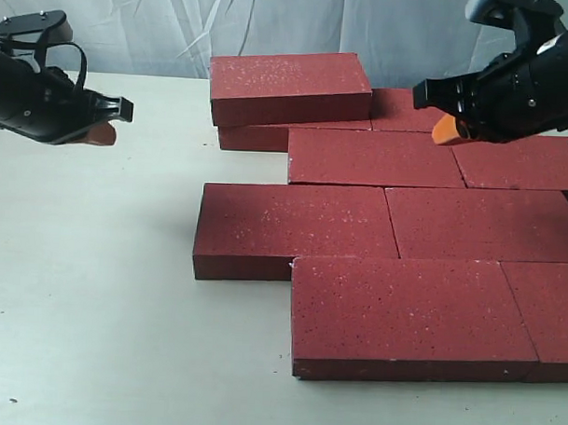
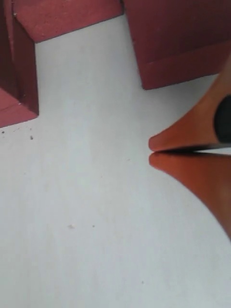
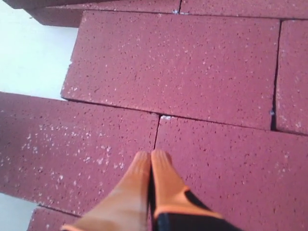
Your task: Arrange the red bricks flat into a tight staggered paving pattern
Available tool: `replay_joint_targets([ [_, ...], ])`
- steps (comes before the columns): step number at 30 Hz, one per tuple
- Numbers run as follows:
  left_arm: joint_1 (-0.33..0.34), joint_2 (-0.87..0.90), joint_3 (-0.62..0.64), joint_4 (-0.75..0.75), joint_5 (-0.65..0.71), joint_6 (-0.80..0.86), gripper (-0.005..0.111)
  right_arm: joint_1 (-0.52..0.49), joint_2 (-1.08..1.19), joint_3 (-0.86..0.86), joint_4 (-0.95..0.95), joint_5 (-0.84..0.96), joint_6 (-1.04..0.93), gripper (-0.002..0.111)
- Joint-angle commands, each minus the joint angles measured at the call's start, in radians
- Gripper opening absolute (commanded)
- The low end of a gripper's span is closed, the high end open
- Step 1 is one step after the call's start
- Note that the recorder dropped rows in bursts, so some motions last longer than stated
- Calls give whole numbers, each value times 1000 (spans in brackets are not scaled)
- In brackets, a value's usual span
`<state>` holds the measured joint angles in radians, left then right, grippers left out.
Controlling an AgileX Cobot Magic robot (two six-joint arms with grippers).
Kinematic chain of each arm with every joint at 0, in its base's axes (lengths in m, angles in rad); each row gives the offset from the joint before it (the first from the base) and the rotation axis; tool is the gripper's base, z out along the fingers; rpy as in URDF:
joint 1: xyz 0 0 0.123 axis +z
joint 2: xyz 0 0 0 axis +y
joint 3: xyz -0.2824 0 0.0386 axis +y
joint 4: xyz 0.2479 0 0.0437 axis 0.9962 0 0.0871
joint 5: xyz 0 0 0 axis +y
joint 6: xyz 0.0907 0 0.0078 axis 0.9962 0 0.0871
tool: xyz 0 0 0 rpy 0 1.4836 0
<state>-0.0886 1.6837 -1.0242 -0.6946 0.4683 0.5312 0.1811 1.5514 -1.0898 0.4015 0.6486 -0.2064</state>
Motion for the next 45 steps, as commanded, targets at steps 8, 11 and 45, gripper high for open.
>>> replay_joint_targets([
  [8,-5,-8,-64,74,-50,-23,0,1,262,-269,-37,5,-8,-1],
  [11,-2,-8,-64,102,-48,-23,0,1,320,-306,-48,-32,-10,-1],
  [45,-2,273,-450,456,57,-426,0,-2,518,-606,-266,-1,133,-1],
])
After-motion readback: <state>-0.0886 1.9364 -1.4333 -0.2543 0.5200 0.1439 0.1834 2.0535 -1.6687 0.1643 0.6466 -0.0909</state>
